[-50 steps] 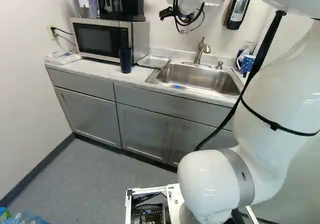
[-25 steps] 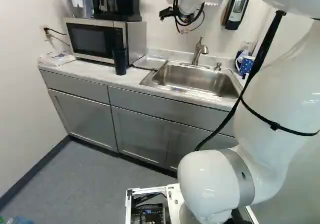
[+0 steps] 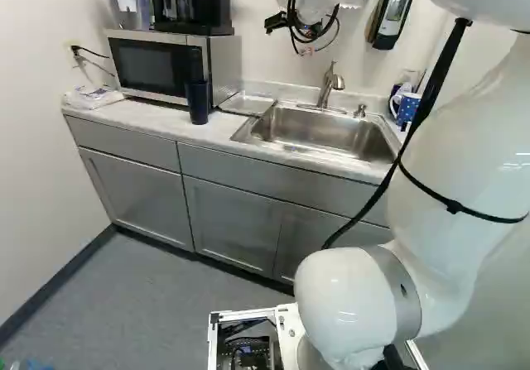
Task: Rinse the cup and place it in the tray
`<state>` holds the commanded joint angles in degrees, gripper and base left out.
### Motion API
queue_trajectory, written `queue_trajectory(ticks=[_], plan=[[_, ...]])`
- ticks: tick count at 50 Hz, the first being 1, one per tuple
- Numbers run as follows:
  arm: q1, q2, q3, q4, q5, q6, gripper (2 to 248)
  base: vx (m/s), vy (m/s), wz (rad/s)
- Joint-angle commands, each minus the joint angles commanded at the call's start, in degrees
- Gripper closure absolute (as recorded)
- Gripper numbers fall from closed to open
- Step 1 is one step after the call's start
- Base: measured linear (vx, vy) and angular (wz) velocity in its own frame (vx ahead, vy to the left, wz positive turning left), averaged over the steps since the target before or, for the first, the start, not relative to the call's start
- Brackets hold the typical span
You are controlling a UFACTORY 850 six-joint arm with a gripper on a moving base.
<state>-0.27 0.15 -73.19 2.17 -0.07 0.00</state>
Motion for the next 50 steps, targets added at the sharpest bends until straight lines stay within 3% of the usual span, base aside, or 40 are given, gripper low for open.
queue_trajectory(ticks=[50], plan=[[-4.43,-3.85,-3.9,0.0,-5.86,0.0,3,0.0,0.0,0.0]])
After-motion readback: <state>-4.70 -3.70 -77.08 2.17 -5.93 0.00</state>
